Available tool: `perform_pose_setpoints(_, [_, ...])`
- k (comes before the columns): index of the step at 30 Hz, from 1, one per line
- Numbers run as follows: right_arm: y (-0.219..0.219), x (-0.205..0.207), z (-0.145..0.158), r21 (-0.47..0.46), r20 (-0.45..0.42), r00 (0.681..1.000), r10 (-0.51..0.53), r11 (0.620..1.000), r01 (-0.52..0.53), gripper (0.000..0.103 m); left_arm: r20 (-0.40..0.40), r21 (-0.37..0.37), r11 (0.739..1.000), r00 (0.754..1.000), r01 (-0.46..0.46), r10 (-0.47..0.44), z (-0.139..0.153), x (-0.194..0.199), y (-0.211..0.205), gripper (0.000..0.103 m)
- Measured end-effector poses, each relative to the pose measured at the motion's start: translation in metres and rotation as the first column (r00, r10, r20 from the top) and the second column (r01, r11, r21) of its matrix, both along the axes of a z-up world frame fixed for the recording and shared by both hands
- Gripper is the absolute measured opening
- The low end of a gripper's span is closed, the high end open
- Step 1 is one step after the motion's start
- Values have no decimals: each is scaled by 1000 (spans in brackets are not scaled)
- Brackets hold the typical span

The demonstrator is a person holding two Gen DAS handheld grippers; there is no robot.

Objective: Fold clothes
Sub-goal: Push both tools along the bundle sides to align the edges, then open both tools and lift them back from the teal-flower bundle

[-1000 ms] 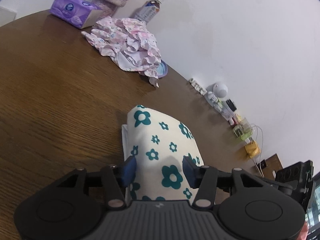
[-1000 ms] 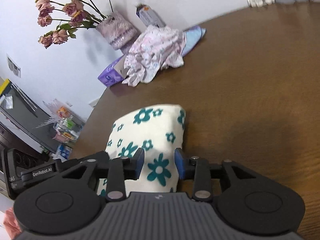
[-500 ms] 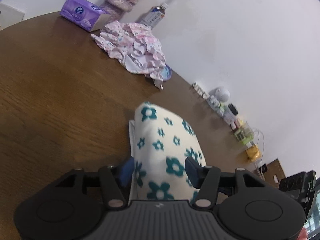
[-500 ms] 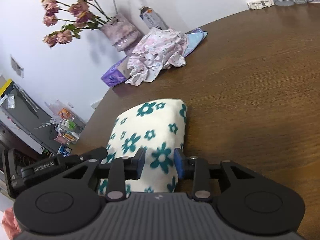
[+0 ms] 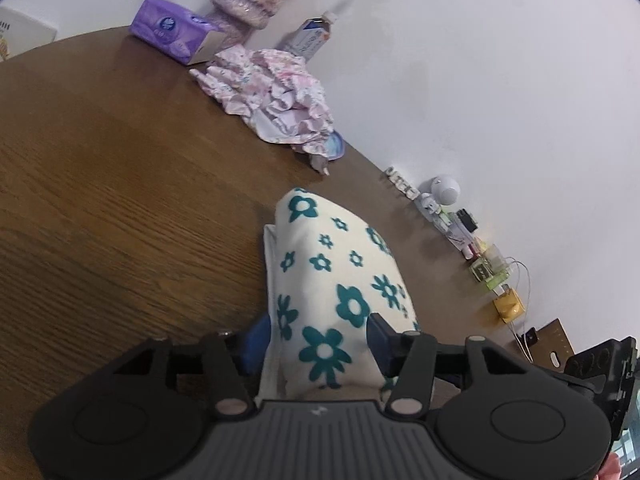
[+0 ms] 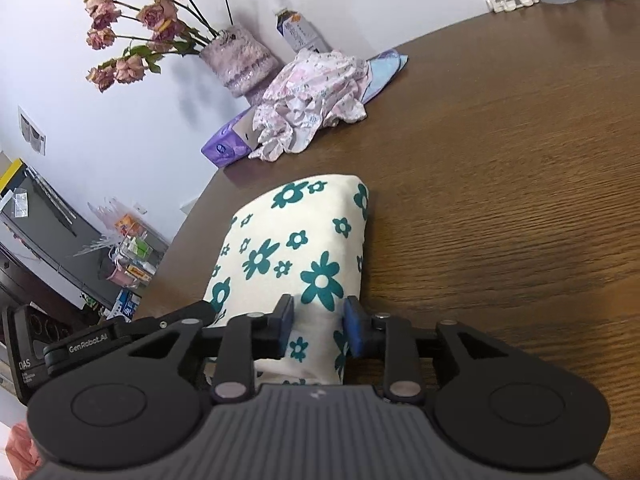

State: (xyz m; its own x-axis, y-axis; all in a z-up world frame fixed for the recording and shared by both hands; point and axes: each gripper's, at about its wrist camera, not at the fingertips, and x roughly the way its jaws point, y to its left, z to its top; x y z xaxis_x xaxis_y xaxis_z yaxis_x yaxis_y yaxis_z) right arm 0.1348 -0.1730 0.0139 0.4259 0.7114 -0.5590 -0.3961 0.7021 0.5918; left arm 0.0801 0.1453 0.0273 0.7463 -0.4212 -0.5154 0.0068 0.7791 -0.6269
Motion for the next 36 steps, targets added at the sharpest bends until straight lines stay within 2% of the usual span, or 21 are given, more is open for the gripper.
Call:
perform_pose_setpoints(1, [-2,-2,1,0,4,1000,-2,1000,2,33,6,6,1000,1000,9,-9,1,0,-1,49])
perform_pose_setpoints(3, [-3,-4,1,0,7,1000,0,1000,0,33,15,18,999,1000,27,-27,1,-1,-4,34])
perform_pose_setpoints(4, [-4,-5,0,0,5,1000,3,1000,-3,33,14,20,999,999,30,-30,0,0,-6,32])
perform_pose_setpoints(5, [-2,-4,-2,3,0,1000,10,1000,-10,24,14,19,999,1000,27,-28,0,-1,-5,32])
perform_pose_setpoints(7, [-1,-5,-3,9,-3,1000,13,1000,-13,21,15,24,999,999,31,-31,1,-3,-7,34])
perform_pose_setpoints(10, [-8,-7,-2,18,6,1000,-11,1000,11,32,16,37,998,999,41,-42,3,-7,-9,35])
perform_pose_setpoints(11, [-11,-7,0,21,11,1000,-24,999,24,44,17,43,998,999,51,-52,4,-8,-12,35])
perform_pose_setpoints(12, [-16,-8,1,24,20,999,-41,999,40,49,20,53,996,997,70,-71,5,-8,-16,35])
perform_pose_setpoints(17, [-43,-11,3,39,32,993,-117,993,116,49,20,90,980,983,178,-180,9,-8,-46,35])
perform_pose_setpoints(21, [-64,-13,4,52,36,984,-174,984,172,49,13,123,959,966,254,-257,12,0,-79,40])
perform_pose_setpoints(25, [-85,-18,3,57,41,975,-218,975,216,51,13,149,936,946,318,-324,12,10,-121,54])
perform_pose_setpoints(29, [-102,-25,1,55,45,966,-257,966,254,52,19,144,921,929,362,-369,10,18,-149,55])
perform_pose_setpoints(33, [-120,-31,-1,54,48,954,-295,955,292,52,34,133,910,916,393,-400,12,8,-148,56])
perform_pose_setpoints(36, [-127,-36,-1,43,60,949,-310,951,307,52,63,139,921,925,363,-374,18,-4,-129,63])
